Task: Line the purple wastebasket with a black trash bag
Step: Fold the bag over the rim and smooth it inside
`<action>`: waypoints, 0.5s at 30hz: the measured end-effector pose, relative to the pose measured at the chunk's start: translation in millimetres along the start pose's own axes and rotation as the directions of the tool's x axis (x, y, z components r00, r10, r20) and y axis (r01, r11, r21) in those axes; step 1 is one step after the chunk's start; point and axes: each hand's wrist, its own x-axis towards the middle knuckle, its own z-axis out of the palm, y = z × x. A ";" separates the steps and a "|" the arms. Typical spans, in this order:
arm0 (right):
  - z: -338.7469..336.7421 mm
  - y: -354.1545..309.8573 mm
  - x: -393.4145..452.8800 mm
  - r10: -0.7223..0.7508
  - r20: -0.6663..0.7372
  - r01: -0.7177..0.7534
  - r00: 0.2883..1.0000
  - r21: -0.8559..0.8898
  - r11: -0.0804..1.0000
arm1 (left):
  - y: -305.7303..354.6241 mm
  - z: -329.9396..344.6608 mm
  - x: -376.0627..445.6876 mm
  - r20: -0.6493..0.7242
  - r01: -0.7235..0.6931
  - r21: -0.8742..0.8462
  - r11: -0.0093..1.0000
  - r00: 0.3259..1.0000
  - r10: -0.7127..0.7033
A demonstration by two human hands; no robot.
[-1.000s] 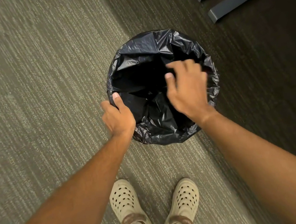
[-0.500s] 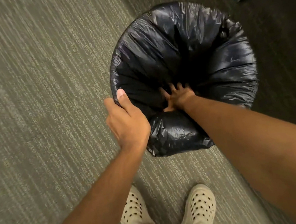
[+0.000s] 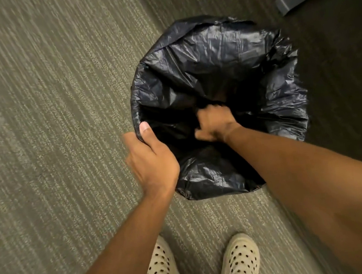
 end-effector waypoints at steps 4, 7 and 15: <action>-5.4 1.1 18.5 0.097 0.051 -0.105 0.994 0.194 0.975 | 2.4 1.5 -0.9 0.010 -0.003 -0.021 1.000 1.000 0.003; -3.5 2.1 49.1 0.082 0.106 -0.113 0.991 0.326 0.939 | -2.5 1.2 -3.6 0.012 -0.042 -0.049 0.998 0.999 0.043; 12.0 4.1 86.3 0.044 0.242 -0.099 0.969 0.219 0.971 | -8.7 2.6 -2.5 0.018 -0.038 -0.036 0.999 0.999 0.038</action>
